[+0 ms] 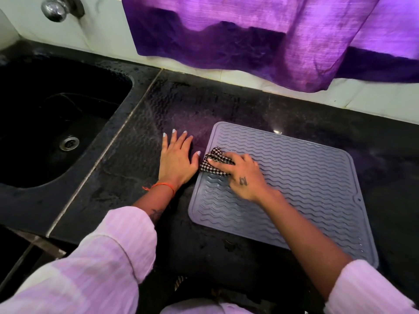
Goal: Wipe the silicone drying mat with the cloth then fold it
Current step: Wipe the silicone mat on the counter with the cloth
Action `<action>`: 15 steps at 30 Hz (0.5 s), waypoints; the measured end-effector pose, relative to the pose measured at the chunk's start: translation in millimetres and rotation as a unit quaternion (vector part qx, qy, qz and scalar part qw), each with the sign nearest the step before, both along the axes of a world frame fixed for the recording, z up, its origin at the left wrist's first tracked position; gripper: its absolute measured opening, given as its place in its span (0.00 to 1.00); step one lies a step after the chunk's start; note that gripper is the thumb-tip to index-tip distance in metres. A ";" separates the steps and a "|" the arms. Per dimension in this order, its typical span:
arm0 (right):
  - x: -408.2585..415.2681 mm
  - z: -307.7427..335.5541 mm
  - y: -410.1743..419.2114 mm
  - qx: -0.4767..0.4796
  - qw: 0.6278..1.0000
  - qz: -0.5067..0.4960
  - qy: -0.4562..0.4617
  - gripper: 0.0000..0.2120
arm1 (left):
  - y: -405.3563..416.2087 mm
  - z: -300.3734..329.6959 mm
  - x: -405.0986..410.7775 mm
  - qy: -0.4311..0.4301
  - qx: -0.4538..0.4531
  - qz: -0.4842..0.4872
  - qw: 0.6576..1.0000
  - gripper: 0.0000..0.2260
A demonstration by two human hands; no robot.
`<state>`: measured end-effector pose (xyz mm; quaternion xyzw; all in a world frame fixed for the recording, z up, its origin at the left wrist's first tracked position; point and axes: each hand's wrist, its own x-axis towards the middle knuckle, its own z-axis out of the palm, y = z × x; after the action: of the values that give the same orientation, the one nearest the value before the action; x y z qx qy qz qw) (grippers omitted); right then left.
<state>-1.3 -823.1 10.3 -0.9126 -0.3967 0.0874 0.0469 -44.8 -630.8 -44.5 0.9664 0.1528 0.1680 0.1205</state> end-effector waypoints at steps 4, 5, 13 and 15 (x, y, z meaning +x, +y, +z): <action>-30.7 -6.2 -0.9 -0.008 0.999 0.013 -0.028 0.33 | 0.7 -1.6 0.5 0.003 0.002 0.002 1.000 0.28; -40.6 -10.1 -0.9 -0.010 0.999 0.012 -0.038 0.35 | 1.0 -2.0 0.4 0.005 0.002 0.002 1.000 0.28; -36.1 -4.2 -5.0 0.002 1.000 0.026 0.016 0.35 | 3.1 -3.1 -0.4 0.005 -0.004 0.008 1.000 0.35; -47.5 -10.8 -6.9 0.017 0.999 0.033 -0.013 0.35 | 3.8 -3.2 -0.2 0.002 -0.014 0.011 1.000 0.35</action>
<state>-48.7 -830.1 -0.5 -0.8991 -0.4285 0.0708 0.0543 -45.1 -627.0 -47.7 0.9631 0.1665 0.1652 0.1320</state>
